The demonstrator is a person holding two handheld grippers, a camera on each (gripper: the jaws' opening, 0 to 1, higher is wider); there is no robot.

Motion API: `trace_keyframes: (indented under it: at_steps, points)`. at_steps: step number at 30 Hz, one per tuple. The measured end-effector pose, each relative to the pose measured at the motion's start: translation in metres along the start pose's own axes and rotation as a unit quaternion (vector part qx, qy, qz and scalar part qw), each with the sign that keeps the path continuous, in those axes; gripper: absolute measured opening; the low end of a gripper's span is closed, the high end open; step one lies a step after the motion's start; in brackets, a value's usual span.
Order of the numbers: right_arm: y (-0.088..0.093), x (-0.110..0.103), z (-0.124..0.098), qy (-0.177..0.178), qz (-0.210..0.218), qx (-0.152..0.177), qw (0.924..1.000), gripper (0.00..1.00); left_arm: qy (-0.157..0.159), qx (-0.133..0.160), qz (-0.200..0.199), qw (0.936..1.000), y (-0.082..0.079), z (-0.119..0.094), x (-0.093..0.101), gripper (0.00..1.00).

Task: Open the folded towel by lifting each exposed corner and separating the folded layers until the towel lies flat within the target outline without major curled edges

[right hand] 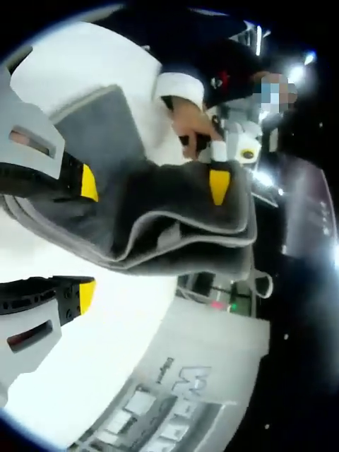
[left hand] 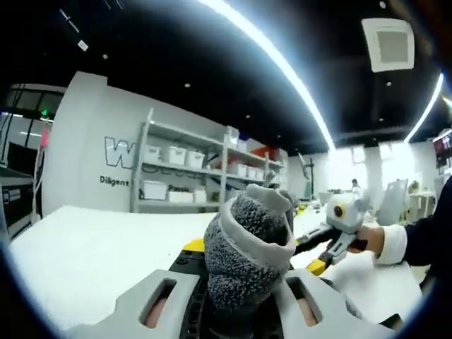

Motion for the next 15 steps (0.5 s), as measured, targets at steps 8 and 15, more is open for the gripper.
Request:
trace_keyframes:
  at_steps: [8, 15]
  points:
    - [0.019, -0.014, 0.000, -0.034, 0.020, -0.049, 0.9980, 0.19, -0.019, -0.009, 0.002, 0.9998, 0.008, 0.002, -0.015, 0.10]
    - [0.024, -0.020, 0.001, -0.044, 0.028, -0.058, 0.9970, 0.16, -0.038, -0.017, 0.005, 0.9991, 0.017, 0.001, -0.020, 0.11]
Point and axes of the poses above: the point that each gripper's makers call its tool centre point, and the gripper's own axes: z roughly forward along the fingers, x roughly to its right, y roughly out of its underside, the point moved 2 cm from there along -z, roughly backward along the fingers, and after that the axes turned 1 degree about -z, right-handed, at the moved point
